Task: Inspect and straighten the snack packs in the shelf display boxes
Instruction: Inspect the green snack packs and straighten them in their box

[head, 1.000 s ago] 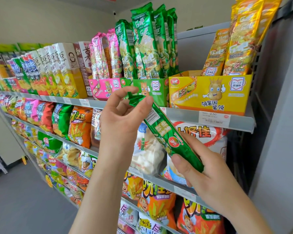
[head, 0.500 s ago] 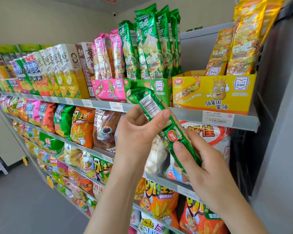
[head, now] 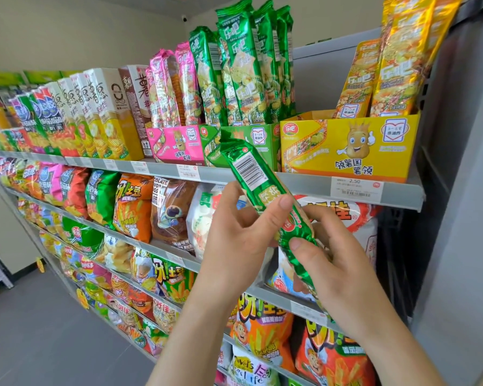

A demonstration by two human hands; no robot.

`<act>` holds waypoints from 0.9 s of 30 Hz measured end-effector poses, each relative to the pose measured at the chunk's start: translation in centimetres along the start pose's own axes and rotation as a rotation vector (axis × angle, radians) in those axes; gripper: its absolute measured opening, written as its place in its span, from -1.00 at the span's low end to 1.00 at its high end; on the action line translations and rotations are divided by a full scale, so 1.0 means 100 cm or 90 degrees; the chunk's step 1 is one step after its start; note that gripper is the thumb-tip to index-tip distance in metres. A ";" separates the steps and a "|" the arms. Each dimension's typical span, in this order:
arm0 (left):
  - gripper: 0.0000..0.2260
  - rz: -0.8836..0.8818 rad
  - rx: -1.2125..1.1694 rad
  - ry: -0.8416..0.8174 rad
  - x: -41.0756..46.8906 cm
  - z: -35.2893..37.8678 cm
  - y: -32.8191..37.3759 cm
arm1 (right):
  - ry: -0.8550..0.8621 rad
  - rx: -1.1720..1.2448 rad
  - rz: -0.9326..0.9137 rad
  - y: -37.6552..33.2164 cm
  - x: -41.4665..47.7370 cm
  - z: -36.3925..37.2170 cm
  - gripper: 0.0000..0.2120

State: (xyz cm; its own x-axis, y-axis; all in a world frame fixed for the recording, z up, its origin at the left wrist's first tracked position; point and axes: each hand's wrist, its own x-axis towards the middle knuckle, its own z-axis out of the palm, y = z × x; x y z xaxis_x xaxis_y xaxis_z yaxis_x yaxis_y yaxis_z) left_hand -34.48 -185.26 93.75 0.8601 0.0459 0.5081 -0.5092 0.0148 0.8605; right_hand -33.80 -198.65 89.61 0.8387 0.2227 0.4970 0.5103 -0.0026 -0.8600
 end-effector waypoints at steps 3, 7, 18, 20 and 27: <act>-0.68 0.031 0.006 0.069 -0.001 0.004 -0.002 | -0.031 0.050 0.023 0.004 0.001 -0.002 -0.72; -0.67 0.062 -0.002 0.199 0.006 -0.003 0.002 | -0.065 0.032 0.026 0.011 0.000 -0.010 -0.71; -0.70 0.022 -0.078 0.107 0.015 -0.004 0.000 | 0.041 0.034 -0.032 0.007 -0.005 -0.008 -0.88; -0.68 0.002 -0.083 0.109 0.014 -0.004 -0.003 | 0.063 0.050 -0.028 0.006 -0.006 -0.008 -0.87; -0.71 -0.050 -0.107 0.050 0.004 0.010 -0.012 | 0.124 0.097 -0.042 0.002 -0.003 -0.004 -0.82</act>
State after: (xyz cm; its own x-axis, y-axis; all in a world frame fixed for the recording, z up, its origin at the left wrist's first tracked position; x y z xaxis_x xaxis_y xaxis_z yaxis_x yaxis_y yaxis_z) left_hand -33.52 -186.30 92.99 0.8954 0.1159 0.4300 -0.4448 0.1877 0.8757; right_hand -33.86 -199.07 89.37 0.8331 0.0253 0.5525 0.5427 0.1561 -0.8253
